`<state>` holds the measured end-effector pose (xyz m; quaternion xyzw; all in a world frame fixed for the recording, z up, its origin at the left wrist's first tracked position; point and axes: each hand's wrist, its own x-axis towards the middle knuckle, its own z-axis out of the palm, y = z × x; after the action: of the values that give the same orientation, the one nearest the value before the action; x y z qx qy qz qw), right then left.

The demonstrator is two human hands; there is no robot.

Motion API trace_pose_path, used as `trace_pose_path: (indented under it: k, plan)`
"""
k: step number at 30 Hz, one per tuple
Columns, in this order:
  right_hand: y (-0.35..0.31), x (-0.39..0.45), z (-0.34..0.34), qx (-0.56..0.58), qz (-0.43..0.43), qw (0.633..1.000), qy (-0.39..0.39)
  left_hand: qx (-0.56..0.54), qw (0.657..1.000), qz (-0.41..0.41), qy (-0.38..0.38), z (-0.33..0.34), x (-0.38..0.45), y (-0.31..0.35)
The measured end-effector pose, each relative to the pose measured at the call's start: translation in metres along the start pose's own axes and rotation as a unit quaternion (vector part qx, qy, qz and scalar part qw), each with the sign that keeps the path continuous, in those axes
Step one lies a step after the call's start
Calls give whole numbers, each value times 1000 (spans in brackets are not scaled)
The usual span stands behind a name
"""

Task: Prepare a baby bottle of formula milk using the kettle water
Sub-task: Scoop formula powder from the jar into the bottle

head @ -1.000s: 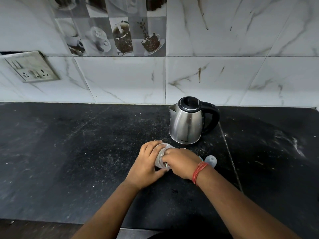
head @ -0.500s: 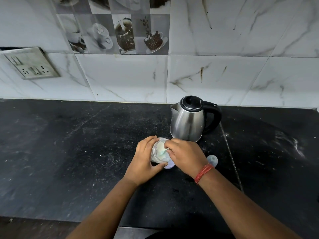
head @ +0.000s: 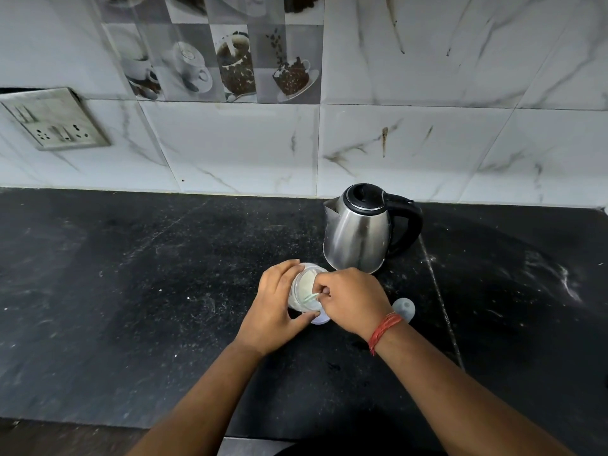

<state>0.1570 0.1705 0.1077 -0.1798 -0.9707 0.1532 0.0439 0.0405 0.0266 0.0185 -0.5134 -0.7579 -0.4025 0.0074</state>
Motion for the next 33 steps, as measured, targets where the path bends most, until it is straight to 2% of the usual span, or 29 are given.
trace_pose_path:
  k: [3,6,9,12,15,21,25,29,33]
  plan:
    - [1,3,-3,174,87,981,-2,3,1000,-13,1,1,-2,-5]
    - [0,6,-7,331,149,932,-6,-1,1000,-28,5,0,-5,-8]
    - [-1,9,-7,416,178,892,1,-11,998,-54,5,-2,-6,-12]
    - [-2,12,0,461,190,867,5,-24,996,-86,8,-3,-8,-18]
    - [-3,13,7,461,184,868,20,-41,993,-114,13,-6,-11,-21]
    - [-11,14,23,341,121,929,74,-58,987,-147,15,-11,-19,-26]
    - [-14,16,32,279,85,952,90,-57,986,-157,17,-15,-22,-32]
    - [-15,20,36,279,100,950,97,-55,986,-158,15,-15,-22,-35]
    - [-20,22,34,342,155,923,79,-64,984,-163,16,-16,-23,-36]
